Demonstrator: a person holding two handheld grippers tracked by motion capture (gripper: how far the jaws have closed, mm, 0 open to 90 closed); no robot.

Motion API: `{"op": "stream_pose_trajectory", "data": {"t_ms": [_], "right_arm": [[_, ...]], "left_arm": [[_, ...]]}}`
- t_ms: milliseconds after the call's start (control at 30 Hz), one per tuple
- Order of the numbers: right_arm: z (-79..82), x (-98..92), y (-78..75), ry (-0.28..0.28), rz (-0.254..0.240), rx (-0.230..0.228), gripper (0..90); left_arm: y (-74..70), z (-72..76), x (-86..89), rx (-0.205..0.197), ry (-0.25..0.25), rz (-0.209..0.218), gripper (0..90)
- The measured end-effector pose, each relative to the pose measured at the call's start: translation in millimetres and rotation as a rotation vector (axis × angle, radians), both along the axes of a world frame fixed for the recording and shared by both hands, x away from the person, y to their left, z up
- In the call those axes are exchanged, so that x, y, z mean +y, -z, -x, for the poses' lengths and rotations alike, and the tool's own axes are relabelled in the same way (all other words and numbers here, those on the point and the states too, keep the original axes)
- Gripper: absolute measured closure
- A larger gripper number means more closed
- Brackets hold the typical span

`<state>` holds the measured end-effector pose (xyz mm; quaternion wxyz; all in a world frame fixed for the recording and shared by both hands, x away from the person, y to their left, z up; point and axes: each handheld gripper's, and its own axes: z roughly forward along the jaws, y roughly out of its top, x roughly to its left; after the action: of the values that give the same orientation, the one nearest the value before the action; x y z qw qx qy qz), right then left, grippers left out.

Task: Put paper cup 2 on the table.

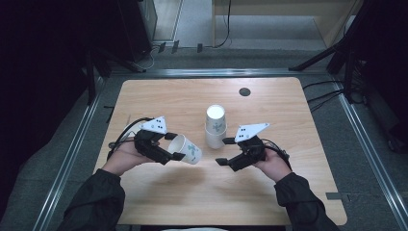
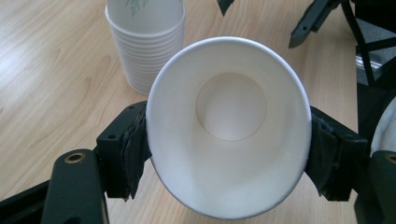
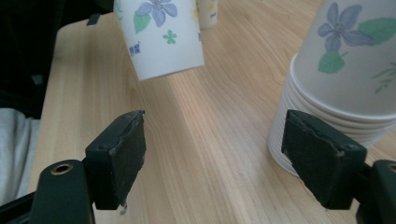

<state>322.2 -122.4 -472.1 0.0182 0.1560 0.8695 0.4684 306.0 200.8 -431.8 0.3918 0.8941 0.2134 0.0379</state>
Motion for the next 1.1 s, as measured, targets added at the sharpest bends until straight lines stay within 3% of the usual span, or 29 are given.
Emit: {"op": "stream_pose_trajectory", "data": {"t_ms": [367, 567, 800, 967, 1100], "right_arm": [[-9.4, -4.2, -5.2, 0.010, -0.009, -0.014, 22.2], [-14.1, -10.7, -8.8, 0.021, -0.037, -0.023, 22.1], [-16.3, -16.2, -11.1, 0.029, -0.032, -0.024, 22.1], [-15.1, -17.8, -9.6, 0.026, -0.021, -0.029, 22.2], [-14.7, -15.4, -7.3, 0.018, -0.003, -0.029, 22.1]], "left_arm": [[2.0, 8.0, 21.3, 0.012, -0.060, -0.049, 24.6], [3.2, 16.4, 36.9, 0.008, -0.074, -0.086, 24.4], [2.1, 20.0, 55.1, 0.035, -0.102, -0.119, 24.3], [1.8, 20.1, 67.9, 0.025, -0.137, -0.175, 24.3], [4.3, 19.2, 78.9, 0.052, -0.173, -0.213, 24.3]]}}
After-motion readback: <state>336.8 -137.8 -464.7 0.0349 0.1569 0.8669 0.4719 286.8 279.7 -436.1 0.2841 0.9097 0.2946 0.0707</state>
